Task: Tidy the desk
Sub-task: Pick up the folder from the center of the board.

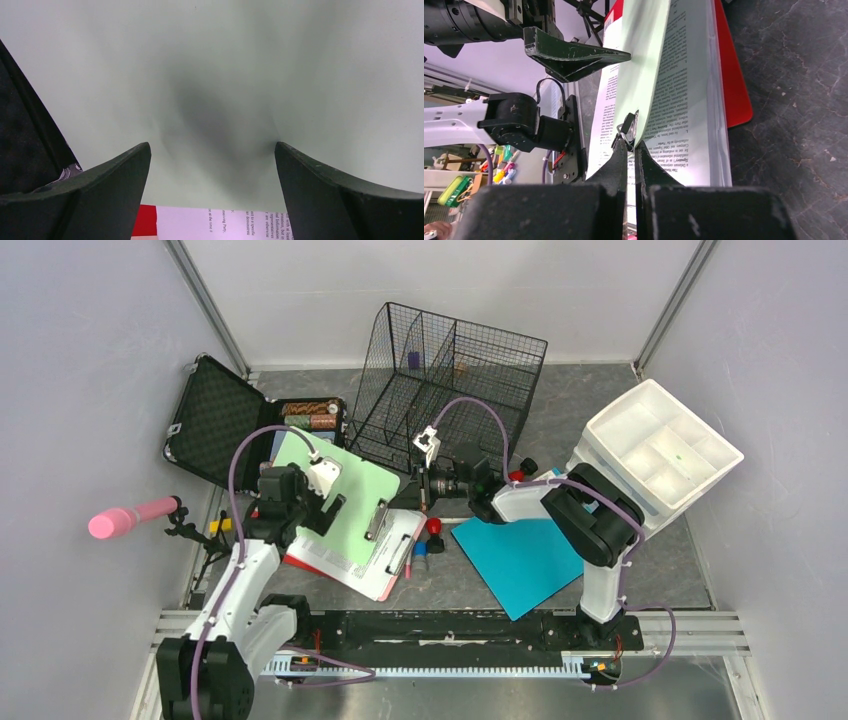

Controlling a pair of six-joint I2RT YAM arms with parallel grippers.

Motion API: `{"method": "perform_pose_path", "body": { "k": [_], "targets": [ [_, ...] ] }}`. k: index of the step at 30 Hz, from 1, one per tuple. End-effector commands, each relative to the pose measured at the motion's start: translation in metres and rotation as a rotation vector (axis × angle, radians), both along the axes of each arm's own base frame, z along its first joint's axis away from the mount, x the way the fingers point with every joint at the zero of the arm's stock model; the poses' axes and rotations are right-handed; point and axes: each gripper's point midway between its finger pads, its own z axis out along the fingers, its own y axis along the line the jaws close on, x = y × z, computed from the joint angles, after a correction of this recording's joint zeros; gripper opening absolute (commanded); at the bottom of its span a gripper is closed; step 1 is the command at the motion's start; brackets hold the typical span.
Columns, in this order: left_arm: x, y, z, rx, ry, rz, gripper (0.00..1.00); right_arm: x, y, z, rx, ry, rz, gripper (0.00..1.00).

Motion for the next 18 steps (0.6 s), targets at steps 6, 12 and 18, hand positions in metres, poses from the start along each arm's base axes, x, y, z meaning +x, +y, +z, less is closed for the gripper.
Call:
{"method": "perform_pose_path", "body": {
  "k": [6, 12, 18],
  "targets": [
    [-0.002, -0.018, 0.041, -0.093, -0.067, -0.053, 1.00, 0.010, -0.012, 0.044, 0.080, -0.129, -0.059, 0.00],
    [-0.008, -0.035, 0.088, -0.195, -0.114, -0.082, 1.00, 0.014, -0.023, 0.052, 0.080, -0.148, -0.099, 0.00],
    [-0.007, -0.041, 0.131, -0.278, -0.181, -0.054, 1.00, 0.016, -0.029, 0.061, 0.051, -0.195, -0.114, 0.00]
  ]
}}
